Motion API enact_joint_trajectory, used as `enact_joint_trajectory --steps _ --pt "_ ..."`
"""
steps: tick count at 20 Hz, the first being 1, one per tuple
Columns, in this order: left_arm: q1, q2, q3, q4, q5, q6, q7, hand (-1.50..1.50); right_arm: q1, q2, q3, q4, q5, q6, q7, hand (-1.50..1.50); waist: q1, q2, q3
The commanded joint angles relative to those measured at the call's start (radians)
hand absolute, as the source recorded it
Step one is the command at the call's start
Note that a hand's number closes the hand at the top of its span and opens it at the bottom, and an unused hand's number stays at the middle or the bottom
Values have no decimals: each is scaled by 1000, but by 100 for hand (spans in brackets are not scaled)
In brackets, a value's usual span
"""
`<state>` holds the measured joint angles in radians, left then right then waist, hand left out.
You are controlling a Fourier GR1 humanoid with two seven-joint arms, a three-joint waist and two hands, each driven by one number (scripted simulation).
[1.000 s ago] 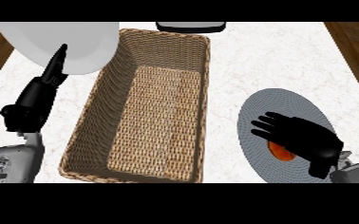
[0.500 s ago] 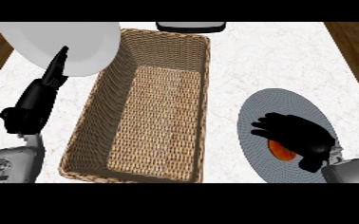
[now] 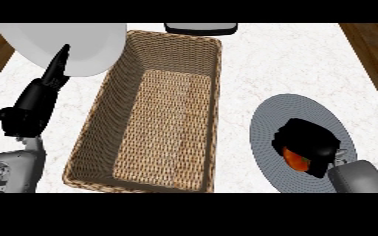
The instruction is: Pick the tomato from the placemat and place it in the basket
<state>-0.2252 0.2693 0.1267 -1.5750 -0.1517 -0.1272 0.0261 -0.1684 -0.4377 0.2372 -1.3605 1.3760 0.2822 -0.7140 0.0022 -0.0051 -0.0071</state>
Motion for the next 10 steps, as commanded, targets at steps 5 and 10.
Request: enact_joint_trajectory --steps 5,10 --pt "12 -3 15 35 -17 0 -51 0 41 31 -31 -57 -12 -114 -49 150 -6 4 7" --pt "52 -13 18 17 -20 19 -47 0 54 138 -295 56 -15 -55 407 150 -43 3 7"
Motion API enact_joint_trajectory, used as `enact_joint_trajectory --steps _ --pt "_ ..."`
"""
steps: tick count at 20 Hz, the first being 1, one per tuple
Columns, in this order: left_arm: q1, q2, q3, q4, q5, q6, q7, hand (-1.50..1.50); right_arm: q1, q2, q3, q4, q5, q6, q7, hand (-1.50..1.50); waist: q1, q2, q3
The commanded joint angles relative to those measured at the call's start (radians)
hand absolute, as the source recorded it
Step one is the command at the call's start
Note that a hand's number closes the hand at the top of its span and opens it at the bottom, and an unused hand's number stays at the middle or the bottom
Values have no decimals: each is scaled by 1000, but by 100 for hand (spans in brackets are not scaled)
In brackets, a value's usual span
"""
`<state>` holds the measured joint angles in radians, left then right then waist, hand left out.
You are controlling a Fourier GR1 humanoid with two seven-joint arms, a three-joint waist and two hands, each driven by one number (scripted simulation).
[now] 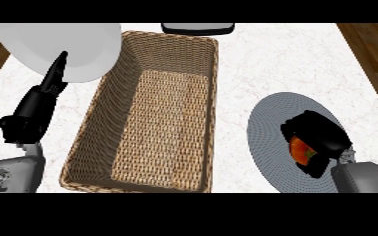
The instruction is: Pick the tomato from the placemat and place it in the basket
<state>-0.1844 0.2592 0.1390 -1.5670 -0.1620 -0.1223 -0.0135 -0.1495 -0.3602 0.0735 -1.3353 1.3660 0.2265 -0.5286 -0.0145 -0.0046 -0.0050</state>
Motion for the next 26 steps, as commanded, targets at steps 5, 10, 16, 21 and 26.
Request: enact_joint_trajectory --steps 5,10,16,21,26 --pt "25 4 14 2 10 -7 -16 0 -20 148 -258 -89 -23 11 480 150 -2 -1 4" --pt "-2 2 6 16 -1 -2 4 0 -85 248 -359 -295 -227 -26 462 150 -16 -4 4" --pt "-26 4 5 14 -7 3 14 0 -224 357 -367 -503 -547 107 545 150 -10 -8 4" --pt "-48 -6 -17 -16 -11 -4 73 0 -404 359 -270 -695 -600 264 852 150 6 -5 4" --pt "-15 -6 -15 -22 -2 -19 18 0 -574 360 -199 -741 -768 340 1146 150 17 -3 4"
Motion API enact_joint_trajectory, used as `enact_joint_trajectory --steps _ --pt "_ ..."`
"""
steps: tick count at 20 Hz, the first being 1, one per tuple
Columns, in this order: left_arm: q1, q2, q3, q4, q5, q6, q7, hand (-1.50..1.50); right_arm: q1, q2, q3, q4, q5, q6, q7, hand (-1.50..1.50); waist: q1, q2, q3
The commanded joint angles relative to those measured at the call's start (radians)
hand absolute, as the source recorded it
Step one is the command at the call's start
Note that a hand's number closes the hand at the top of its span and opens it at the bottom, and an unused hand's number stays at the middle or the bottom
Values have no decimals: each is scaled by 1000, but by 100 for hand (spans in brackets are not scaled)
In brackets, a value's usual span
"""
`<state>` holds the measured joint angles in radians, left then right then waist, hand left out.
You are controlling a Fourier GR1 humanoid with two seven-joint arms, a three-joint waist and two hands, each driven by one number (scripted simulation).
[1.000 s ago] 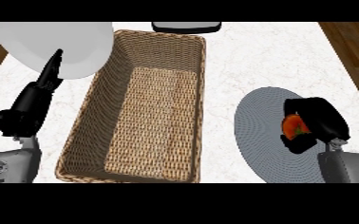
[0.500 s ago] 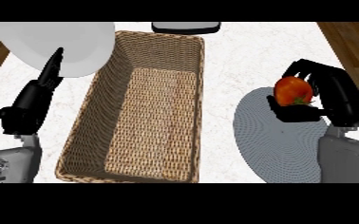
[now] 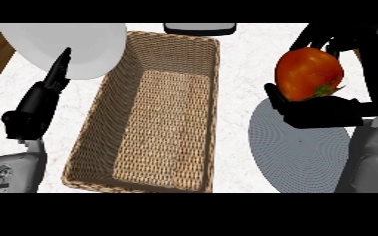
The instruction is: Pick the tomato from the placemat and place it in the basket
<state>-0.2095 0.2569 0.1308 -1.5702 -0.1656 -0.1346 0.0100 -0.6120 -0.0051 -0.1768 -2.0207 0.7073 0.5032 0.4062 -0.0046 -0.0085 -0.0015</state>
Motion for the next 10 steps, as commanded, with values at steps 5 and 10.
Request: enact_joint_trajectory --steps 5,10 --pt "-57 -21 -18 -16 -5 9 79 0 -397 5 103 70 -197 45 484 150 12 1 0" --pt "-15 -35 -28 24 -35 27 -24 0 -574 5 217 255 -220 -100 628 150 21 6 0"
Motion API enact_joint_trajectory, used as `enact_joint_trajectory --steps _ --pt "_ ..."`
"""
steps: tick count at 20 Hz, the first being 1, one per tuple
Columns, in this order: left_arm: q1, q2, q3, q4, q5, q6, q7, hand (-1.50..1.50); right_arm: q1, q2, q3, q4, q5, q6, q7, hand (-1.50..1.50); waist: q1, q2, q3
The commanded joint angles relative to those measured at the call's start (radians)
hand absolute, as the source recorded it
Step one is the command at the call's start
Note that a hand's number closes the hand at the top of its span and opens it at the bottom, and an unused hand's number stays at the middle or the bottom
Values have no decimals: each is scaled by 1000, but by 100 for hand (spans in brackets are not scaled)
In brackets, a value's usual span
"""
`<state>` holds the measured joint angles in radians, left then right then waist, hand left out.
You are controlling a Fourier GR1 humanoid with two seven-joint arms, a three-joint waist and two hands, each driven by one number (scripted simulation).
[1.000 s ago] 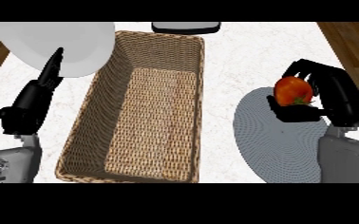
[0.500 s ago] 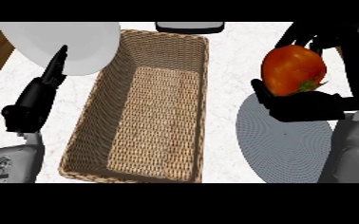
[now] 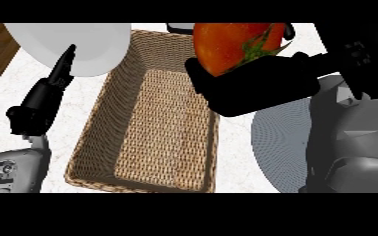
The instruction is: Pick the tomato from the placemat and place it in the basket
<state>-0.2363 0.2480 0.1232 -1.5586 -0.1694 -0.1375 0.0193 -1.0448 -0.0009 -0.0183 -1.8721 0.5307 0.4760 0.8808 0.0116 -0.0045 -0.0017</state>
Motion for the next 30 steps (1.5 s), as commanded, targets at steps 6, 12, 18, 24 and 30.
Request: enact_joint_trajectory --steps 6,12,18,24,30 --pt "30 -25 -27 -46 -16 7 17 0 -186 1 197 320 -89 -213 164 150 14 5 0" --pt "12 -16 -12 -45 4 -11 39 0 -254 1 242 384 -206 -219 297 150 6 1 1" --pt "10 28 38 -25 21 -25 3 0 -201 -29 339 427 -94 -74 282 150 -12 -1 1" --pt "33 -14 2 -14 -24 14 -9 0 -205 -78 395 450 -111 58 229 150 -18 -1 1" --pt "41 1 15 -50 0 -13 16 0 -179 -12 304 501 -188 28 213 -150 -7 1 2"
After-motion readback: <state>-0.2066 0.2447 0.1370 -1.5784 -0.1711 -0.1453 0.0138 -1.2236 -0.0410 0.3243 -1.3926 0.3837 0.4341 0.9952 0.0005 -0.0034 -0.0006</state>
